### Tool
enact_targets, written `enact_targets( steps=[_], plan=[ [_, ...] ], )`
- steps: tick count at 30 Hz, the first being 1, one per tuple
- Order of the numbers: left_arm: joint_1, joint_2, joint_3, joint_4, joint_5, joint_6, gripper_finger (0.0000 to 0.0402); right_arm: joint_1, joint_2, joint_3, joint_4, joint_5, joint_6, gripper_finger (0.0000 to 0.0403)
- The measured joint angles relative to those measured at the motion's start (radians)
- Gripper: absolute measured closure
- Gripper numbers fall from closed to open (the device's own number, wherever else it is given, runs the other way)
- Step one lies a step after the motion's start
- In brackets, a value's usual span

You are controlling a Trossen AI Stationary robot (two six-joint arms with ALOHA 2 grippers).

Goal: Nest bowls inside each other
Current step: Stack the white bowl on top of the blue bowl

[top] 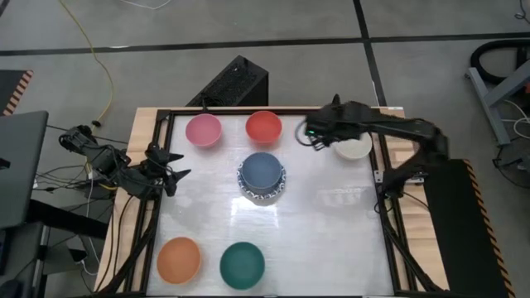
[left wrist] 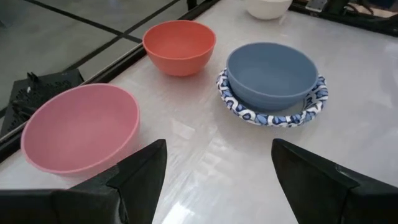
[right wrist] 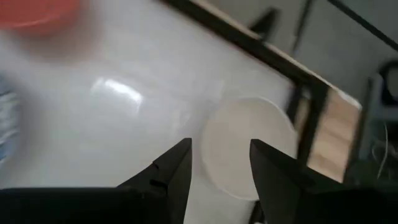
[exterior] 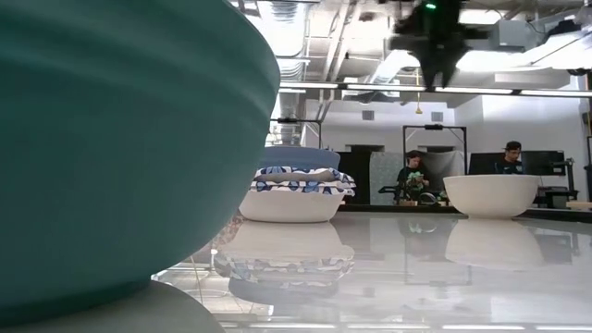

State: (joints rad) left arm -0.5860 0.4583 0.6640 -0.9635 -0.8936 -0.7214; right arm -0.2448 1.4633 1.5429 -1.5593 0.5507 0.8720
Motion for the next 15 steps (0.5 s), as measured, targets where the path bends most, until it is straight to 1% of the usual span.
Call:
enact_targets(
  steps=[3, 7, 11, 15],
  plan=[
    [-0.014, 0.0, 0.0, 0.001, -0.001, -0.01, 0.0123, -0.01, -0.121, -0.149, 0.057, 0.018, 0.103, 0.0223],
    [-0.022, 0.0, 0.0, 0.001, -0.002, -0.02, 0.0123, -0.015, -0.23, -0.336, 0.172, 0.002, 0.128, 0.0223],
    [-0.022, 0.0, 0.0, 0.003, -0.029, -0.004, 0.0123, -0.027, -0.261, -0.48, 0.287, -0.031, 0.115, 0.0223],
    [-0.022, 0.0, 0.0, 0.004, -0.062, -0.002, 0.0123, -0.044, -0.248, -0.563, 0.389, -0.036, 0.054, 0.0223]
  ],
)
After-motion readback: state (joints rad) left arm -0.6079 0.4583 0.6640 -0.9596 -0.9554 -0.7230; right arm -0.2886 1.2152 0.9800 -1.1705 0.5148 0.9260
